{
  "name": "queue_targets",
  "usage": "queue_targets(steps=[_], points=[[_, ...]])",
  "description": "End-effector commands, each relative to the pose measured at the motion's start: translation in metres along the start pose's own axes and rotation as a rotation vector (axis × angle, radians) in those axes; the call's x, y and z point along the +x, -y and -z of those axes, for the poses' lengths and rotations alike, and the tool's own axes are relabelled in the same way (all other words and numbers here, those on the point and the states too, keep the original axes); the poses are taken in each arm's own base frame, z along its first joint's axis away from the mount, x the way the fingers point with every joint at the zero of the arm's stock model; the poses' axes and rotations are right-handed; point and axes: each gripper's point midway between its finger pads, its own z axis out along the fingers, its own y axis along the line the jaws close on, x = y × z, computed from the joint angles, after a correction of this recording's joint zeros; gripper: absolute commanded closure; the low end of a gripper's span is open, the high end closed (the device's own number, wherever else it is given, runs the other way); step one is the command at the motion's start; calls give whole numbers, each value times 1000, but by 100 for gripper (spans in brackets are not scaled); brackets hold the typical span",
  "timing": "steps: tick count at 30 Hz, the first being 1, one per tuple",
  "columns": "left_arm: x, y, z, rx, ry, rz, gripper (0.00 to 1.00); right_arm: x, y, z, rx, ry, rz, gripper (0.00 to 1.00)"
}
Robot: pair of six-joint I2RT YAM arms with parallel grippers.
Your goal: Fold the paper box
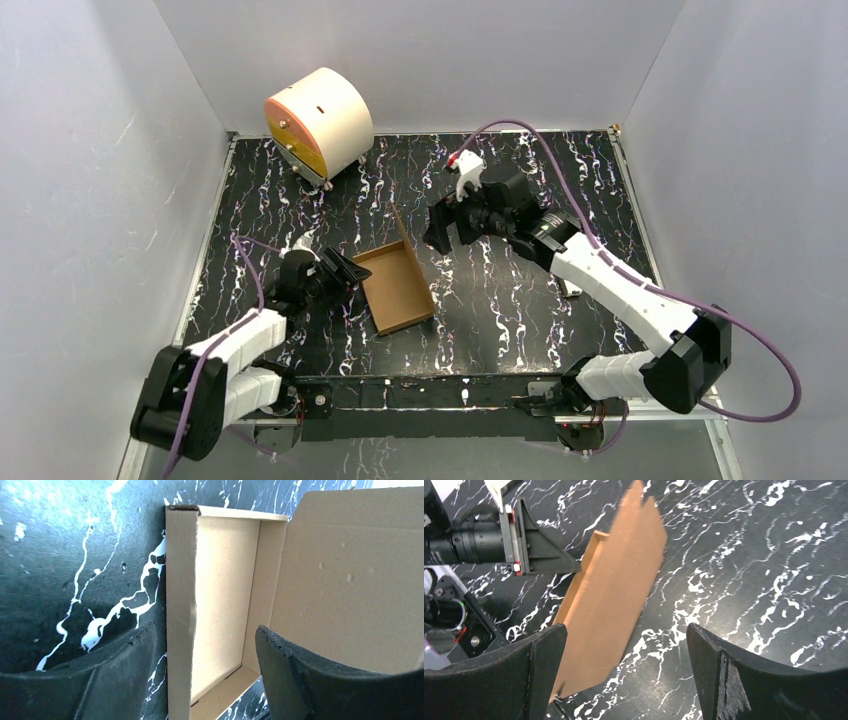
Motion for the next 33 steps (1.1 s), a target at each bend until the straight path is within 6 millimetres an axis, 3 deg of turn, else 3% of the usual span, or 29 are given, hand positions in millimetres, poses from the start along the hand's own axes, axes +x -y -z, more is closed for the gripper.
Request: queue_targets(steps=[1,5,8,11,15,19,21,24,27,33], points=[[-23,0,22,-93,103,-99,28,-8,-30,-3,-44,-46,61,1],[-43,15,51,-132,168,-205,18,-2,-38,-11,-1,-119,90,1],[-62,24,79,-193,231,-309,15,-3,-43,-18,60,-150,106,1],[-83,46,109,-201,314,-424,10,3,-33,-26,142,-197,110,1],[-98,65,134,-193,360,-586,9,10,-36,-39,155,-245,105,5],[-105,52,133,-256,372,-695,9,21,-40,-54,182,-302,111,12],[-99,41,122,-260,336,-737,10,28,-40,-62,205,-328,120,17],[-97,37,123,-276,310,-738,10,35,-40,-72,215,-362,129,26],[-98,36,127,-268,342,-736,10,44,-41,-80,191,-411,172,38],[-99,36,131,-264,361,-732,10,46,-42,-83,126,-459,299,76]])
